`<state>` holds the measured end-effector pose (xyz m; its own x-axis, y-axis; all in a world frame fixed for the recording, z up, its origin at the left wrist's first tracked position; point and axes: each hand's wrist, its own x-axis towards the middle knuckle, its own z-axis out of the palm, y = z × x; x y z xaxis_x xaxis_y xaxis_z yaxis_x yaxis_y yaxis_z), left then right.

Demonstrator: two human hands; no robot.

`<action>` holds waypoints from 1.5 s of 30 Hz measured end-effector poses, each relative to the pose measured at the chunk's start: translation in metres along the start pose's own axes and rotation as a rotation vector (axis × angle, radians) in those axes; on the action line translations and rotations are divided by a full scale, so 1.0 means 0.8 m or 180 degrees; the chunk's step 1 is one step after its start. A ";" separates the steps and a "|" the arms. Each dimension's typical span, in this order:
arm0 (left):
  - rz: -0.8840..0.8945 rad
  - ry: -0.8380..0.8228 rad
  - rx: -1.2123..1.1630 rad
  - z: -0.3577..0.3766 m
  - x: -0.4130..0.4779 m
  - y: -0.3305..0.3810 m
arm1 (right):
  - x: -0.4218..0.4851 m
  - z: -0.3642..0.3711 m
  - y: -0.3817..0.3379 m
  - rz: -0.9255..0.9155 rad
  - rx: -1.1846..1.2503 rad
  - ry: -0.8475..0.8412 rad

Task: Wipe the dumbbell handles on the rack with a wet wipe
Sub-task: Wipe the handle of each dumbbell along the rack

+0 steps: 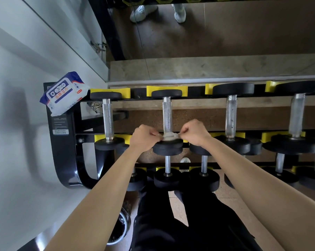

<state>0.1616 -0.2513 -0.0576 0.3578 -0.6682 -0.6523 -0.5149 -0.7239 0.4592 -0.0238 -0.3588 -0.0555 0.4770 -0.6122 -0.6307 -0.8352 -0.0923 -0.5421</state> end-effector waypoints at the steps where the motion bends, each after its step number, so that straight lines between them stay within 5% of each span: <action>1: -0.0110 0.0113 0.0082 -0.001 0.001 -0.003 | 0.000 0.004 -0.006 -0.0093 -0.0019 -0.0044; 5: -0.0406 0.0377 0.0184 0.001 0.004 -0.009 | -0.001 0.009 -0.018 -0.0180 0.0029 -0.0058; 11: 0.0067 -0.0141 -0.0206 0.005 -0.001 0.000 | 0.003 0.002 0.009 0.0109 -0.0131 0.0156; 18: -0.0378 0.0430 0.0161 0.004 0.001 -0.009 | -0.001 0.013 -0.017 -0.0173 0.0096 0.0054; 23: 0.0234 -0.0137 -0.0969 0.001 -0.006 0.006 | -0.007 -0.019 0.007 0.0359 0.0441 0.0592; 27: -0.0312 0.0373 -0.2060 -0.014 0.006 0.012 | -0.011 -0.060 0.006 0.0641 0.1884 0.1081; 32: -0.0693 0.0306 -0.2741 -0.029 0.039 0.030 | 0.007 -0.070 -0.011 0.0515 0.2350 0.1546; 41: -0.0908 -0.0753 -0.3521 -0.013 0.082 0.053 | 0.055 -0.030 -0.059 0.0788 0.4381 0.0086; 45: -0.0706 -0.0438 -0.3962 -0.017 0.075 0.058 | 0.059 -0.023 -0.061 0.0703 0.4401 0.0076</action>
<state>0.1698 -0.3276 -0.0675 0.2203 -0.5435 -0.8100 0.6486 -0.5386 0.5378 0.0344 -0.3975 -0.0483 0.3562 -0.5266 -0.7719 0.0574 0.8368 -0.5444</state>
